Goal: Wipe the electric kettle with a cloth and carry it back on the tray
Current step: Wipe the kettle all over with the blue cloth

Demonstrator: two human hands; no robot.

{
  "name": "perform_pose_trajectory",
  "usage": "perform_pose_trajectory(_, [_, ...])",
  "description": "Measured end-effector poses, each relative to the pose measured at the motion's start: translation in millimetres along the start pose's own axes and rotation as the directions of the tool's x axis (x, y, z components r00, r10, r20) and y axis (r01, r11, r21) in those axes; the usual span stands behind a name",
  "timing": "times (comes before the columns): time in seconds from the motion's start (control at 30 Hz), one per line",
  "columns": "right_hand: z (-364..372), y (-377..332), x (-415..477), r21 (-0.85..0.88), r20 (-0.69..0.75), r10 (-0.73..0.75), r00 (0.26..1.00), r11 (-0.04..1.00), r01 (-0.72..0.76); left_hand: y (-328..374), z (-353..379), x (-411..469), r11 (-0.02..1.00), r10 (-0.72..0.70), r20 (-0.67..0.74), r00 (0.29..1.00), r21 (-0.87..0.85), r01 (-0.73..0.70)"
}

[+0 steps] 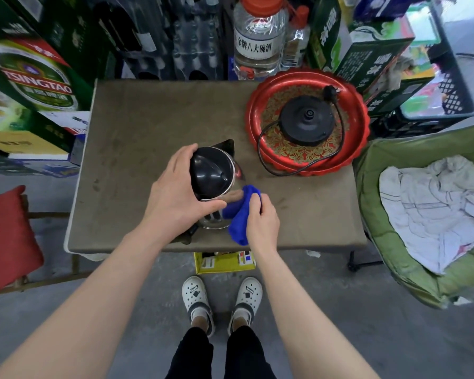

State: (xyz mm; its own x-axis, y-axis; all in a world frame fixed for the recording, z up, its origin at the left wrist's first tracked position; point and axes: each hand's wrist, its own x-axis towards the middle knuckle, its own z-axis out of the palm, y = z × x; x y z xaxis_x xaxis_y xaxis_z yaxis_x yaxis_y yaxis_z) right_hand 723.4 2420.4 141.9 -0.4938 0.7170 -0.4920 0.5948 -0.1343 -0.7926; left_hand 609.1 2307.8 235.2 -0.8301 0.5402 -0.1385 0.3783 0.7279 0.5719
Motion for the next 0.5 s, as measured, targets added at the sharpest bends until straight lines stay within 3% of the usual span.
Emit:
perform_pose_trajectory(0.1, [-2.3, -31.6, -11.8, 0.087, -0.103, -0.237, 0.966, 0.965, 0.246, -0.7, 0.3, 1.4, 1.000, -0.009, -0.003, 1.000, -0.012, 0.009])
perform_pose_trajectory(0.2, [-3.2, -68.8, 9.1, 0.004, -0.071, -0.402, 0.913, 0.915, 0.403, -2.6, 1.7, 2.5, 1.000, -0.009, -0.010, 1.000, -0.017, 0.008])
perform_pose_trajectory(0.27, [-0.9, -78.0, 30.3, -0.019, -0.006, -0.359, 0.933, 0.933, 0.359, -4.2, 2.6, 1.9, 0.999, -0.012, -0.016, 1.000, -0.032, 0.011])
perform_pose_trajectory(0.37, [-2.3, -75.6, 60.4, -0.101, 0.151, -0.161, 0.975, 0.979, 0.177, -6.2, 4.2, 0.1, 0.999, -0.006, -0.026, 1.000, -0.046, 0.005])
perform_pose_trajectory(0.43, [-5.4, -74.2, 77.2, -0.211, 0.258, -0.046, 0.965, 0.972, 0.103, -7.6, 4.3, -0.3, 0.999, 0.009, -0.020, 1.000, -0.044, -0.010])
perform_pose_trajectory(0.5, [-6.5, -79.7, 88.4, -0.234, 0.300, -0.033, 0.953, 0.966, 0.107, -8.5, 3.4, -0.2, 0.999, 0.023, -0.002, 1.000, -0.038, -0.023])
